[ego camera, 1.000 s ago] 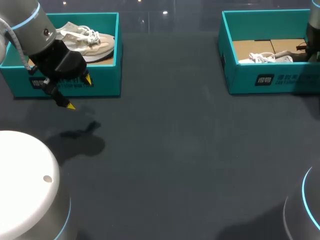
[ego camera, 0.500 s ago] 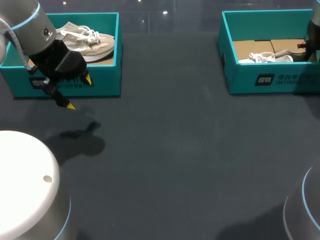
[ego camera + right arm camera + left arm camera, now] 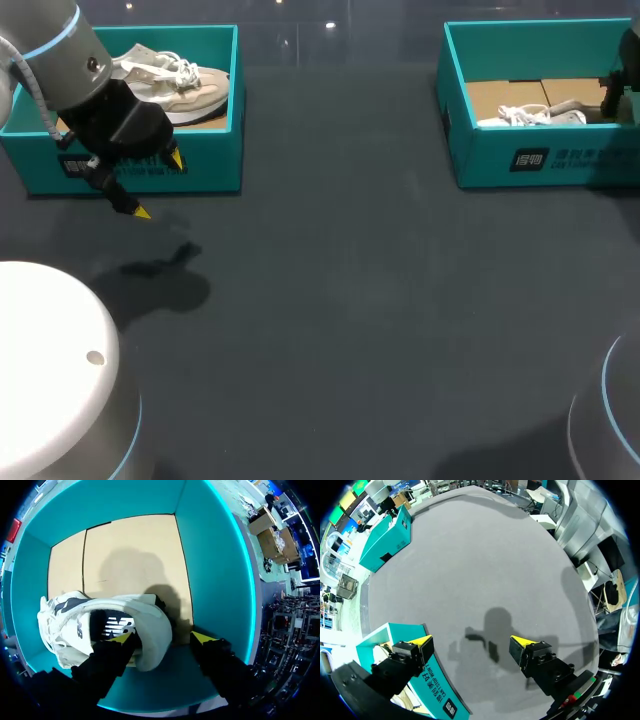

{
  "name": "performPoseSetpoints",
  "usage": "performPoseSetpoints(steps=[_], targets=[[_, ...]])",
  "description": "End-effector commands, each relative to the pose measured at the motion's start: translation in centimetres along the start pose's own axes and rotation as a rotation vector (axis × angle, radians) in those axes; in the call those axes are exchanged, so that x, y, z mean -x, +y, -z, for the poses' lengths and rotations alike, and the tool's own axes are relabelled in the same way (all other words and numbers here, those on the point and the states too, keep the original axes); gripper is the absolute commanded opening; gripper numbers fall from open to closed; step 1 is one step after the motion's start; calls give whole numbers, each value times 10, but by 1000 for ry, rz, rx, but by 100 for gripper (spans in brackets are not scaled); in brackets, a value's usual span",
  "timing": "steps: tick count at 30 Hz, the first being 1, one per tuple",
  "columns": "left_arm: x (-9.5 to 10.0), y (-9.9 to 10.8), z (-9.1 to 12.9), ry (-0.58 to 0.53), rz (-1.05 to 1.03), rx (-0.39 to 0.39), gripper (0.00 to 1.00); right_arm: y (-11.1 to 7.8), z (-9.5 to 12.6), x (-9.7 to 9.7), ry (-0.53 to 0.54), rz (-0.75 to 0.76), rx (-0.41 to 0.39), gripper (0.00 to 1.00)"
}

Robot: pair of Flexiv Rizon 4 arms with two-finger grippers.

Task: Take the shoe out of the shoebox, open the shoe tongue, remove and reinsert the insole, then place the shoe into the shoebox

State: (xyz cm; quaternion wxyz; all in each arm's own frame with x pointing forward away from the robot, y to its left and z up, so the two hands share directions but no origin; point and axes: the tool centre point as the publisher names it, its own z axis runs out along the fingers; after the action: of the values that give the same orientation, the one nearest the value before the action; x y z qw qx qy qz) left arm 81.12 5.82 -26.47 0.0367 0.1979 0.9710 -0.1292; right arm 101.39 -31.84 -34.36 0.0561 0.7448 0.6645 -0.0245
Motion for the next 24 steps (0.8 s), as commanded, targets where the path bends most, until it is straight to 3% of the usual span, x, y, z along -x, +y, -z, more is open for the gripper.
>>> performPoseSetpoints(steps=[1, 2, 15, 24], targets=[[0, 0, 0, 0, 0, 3, 100, -12, 18, -2, 2, 7, 16, 96], [0, 0, 0, 0, 0, 3, 100, -12, 22, -3, 6, 8, 13, 100], [0, 0, 0, 0, 0, 3, 100, -32, 96, -22, 18, 37, 10, 100], [0, 0, 0, 0, 0, 3, 100, -69, 137, -39, -31, 29, 19, 100]])
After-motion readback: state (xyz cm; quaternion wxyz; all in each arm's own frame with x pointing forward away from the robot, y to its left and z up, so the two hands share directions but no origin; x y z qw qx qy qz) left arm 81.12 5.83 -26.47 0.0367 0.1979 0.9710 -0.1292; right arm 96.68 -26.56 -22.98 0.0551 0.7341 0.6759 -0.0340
